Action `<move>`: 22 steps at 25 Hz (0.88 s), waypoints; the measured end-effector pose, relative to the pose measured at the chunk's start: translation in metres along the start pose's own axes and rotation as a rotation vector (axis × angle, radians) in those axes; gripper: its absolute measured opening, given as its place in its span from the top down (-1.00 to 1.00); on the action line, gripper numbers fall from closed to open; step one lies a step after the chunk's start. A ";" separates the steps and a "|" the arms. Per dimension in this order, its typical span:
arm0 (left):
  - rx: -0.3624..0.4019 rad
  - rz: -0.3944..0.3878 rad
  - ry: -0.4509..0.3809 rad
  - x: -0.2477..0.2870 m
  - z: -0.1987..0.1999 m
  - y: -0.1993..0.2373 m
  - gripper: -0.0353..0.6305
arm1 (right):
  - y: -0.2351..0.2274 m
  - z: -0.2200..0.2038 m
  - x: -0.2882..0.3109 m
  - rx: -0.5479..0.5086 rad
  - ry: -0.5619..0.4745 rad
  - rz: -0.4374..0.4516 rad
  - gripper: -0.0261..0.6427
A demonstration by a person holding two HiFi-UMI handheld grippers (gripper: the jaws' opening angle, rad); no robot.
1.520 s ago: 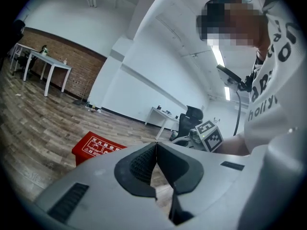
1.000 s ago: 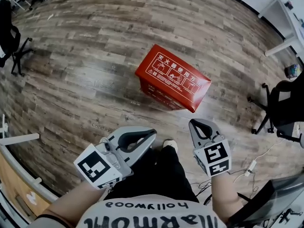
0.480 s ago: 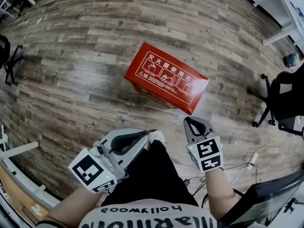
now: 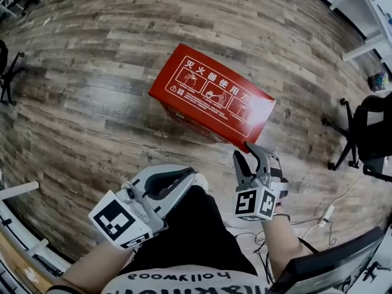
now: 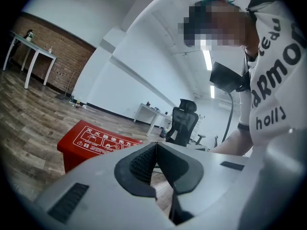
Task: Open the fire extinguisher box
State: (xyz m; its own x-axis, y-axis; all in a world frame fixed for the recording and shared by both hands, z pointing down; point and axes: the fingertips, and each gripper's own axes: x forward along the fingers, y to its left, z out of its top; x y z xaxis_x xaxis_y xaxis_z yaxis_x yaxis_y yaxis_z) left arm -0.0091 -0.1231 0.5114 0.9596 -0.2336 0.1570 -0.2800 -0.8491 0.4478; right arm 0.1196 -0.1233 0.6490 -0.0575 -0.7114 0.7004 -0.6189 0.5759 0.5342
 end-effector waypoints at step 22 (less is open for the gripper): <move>0.026 0.082 -0.030 -0.013 -0.065 0.042 0.88 | 0.018 -0.018 0.051 -0.232 -0.051 -0.277 0.34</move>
State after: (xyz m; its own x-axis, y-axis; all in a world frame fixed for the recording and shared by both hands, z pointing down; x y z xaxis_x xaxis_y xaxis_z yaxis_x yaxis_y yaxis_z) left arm -0.0349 -0.1251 0.5850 0.9342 -0.3164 0.1651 -0.3568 -0.8388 0.4113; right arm 0.1202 -0.1421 0.7029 0.0453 -0.8692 0.4925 -0.4222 0.4301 0.7979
